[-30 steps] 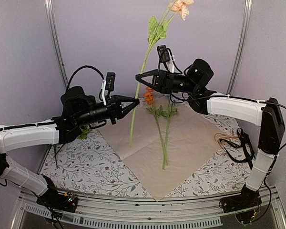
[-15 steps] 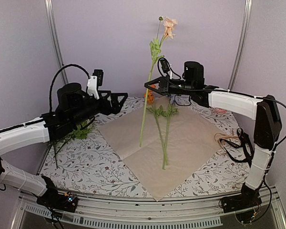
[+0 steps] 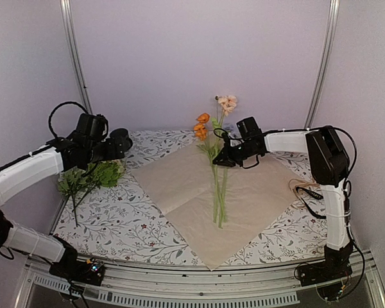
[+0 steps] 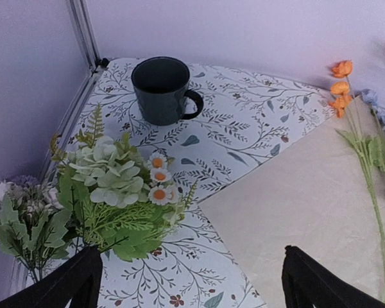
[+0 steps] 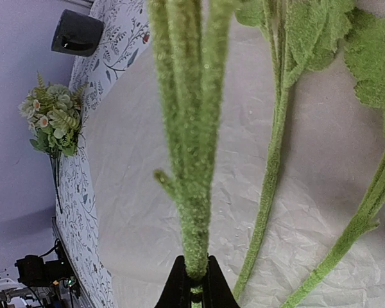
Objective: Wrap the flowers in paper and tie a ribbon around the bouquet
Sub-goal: Place the fake flower on the flattened wrapping paper, then pick up the fake flower from the corner of the board.
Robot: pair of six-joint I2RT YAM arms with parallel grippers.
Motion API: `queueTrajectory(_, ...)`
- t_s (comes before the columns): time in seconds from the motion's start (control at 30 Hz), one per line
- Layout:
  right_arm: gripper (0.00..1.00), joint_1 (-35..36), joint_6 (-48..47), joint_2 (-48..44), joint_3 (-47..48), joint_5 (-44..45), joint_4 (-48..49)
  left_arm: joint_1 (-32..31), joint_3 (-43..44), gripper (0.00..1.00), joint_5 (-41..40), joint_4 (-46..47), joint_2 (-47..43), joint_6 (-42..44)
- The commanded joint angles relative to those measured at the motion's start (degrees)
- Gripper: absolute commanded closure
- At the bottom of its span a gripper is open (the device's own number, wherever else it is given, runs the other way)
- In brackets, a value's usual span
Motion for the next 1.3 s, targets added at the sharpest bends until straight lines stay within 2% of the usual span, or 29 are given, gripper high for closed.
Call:
queueTrajectory(0.0, 1.00, -0.2, -2.4, 1.5, 2.7, 3.1, -2.7, 1.8, 0.7, 0.01, -0.1, -3.9, 0.8, 0.7)
queueTrajectory(0.07, 1.00, -0.3, -2.5, 2.2, 2.6, 3.4, -2.9, 2.0, 0.5, 0.01, 0.5, -3.8, 1.2, 0.7)
queueTrajectory(0.13, 0.95, -0.4, -2.5, 2.6, 2.5, 3.6, -3.1, 2.1, 0.7, 0.01, 0.9, -3.8, 1.7, 0.7)
queueTrajectory(0.23, 0.83, -0.4, -2.7, 2.6, 2.6, 4.4, -3.3, 2.4, 1.1, 0.01, 1.0, -3.9, 1.9, 1.1)
queueTrajectory(0.33, 0.65, -0.5, -2.9, 1.6, 2.6, 6.9, -3.8, 3.6, 1.5, 0.01, 0.2, -4.7, 2.2, 1.7)
queueTrajectory(0.37, 0.62, -0.6, -3.0, 1.0, 2.5, 7.9, -4.2, 4.5, 1.6, 0.01, 0.0, -5.3, 2.2, 2.0)
queueTrajectory(0.6, 0.61, -0.6, -6.0, -7.1, 2.2, 12.9, -6.1, 16.7, 0.2, 0.03, 3.7, -9.2, 3.5, 7.6)
queueTrajectory(0.7, 0.61, -0.5, -8.1, -10.1, 1.2, 12.8, -6.1, 21.3, -0.9, 0.32, 10.7, -9.7, 5.4, 13.4)
queueTrajectory(0.77, 0.60, -0.5, -9.2, -11.5, 0.3, 11.6, -6.2, 23.6, -1.1, 0.36, 17.1, -11.2, 7.8, 17.7)
queueTrajectory(0.87, 0.60, -0.5, -10.5, -12.9, -0.9, 9.5, -6.2, 24.8, 0.4, 0.32, 24.3, -18.0, 14.0, 24.8)
queueTrajectory(1.0, 0.60, -0.5, -11.5, -13.8, -2.0, 8.1, -6.5, 24.3, 1.9, 0.29, 22.6, -20.4, 18.9, 26.2)
queueTrajectory(1.13, 0.59, -0.5, -12.2, -14.1, -2.1, 7.2, -7.0, 22.5, 4.7, 0.25, 8.6, -25.1, 24.4, 23.2)
queueTrajectory(1.27, 0.59, -0.5, -12.6, -13.9, -1.7, 6.5, -6.9, 22.0, 5.5, 0.22, 3.4, -26.3, 29.8, 21.8)
